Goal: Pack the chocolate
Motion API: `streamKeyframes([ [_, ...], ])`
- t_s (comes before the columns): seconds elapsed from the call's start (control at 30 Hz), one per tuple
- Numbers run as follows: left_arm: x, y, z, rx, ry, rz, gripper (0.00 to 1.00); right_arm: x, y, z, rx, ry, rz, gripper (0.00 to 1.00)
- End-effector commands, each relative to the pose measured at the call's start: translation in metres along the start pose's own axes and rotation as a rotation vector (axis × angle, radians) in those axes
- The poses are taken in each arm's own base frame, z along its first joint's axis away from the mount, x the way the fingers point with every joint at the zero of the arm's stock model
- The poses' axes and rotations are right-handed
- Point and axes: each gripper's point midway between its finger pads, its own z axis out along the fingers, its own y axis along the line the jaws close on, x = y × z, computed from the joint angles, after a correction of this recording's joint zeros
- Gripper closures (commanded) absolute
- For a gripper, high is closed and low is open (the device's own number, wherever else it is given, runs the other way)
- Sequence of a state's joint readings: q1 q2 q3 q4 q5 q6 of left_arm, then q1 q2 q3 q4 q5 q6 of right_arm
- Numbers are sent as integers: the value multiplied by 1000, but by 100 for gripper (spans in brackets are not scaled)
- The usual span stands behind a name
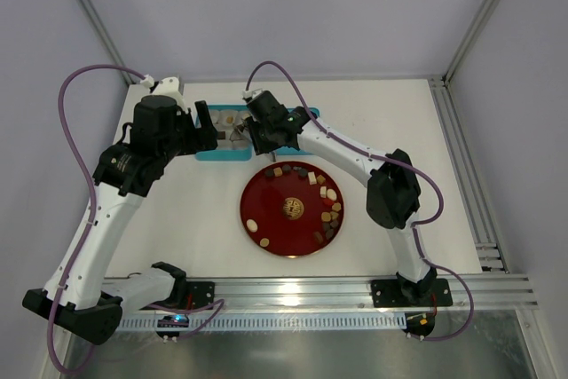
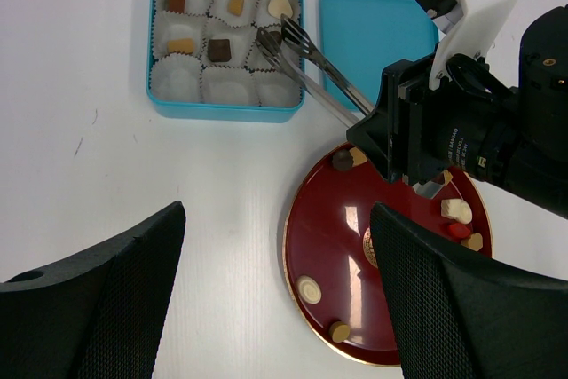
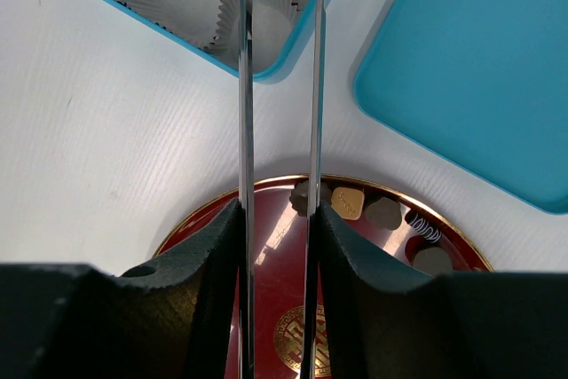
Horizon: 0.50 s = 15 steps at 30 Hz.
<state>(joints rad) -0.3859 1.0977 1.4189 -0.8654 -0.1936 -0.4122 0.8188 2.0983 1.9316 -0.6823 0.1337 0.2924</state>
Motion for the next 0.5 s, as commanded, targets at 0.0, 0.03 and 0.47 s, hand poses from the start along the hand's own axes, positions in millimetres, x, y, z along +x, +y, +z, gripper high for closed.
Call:
streamKeyframes([
  [0.0, -11, -4, -3, 20, -39, -7, 17, -19, -1, -17, 9, -60, 4, 61],
  [0.03, -11, -4, -3, 20, -40, -7, 17, -18, -2, -17, 10, -58, 4, 60],
  [0.47, -11, -4, -3, 20, -39, -8, 17, -18, -2, -18, 9, -60, 5, 58],
])
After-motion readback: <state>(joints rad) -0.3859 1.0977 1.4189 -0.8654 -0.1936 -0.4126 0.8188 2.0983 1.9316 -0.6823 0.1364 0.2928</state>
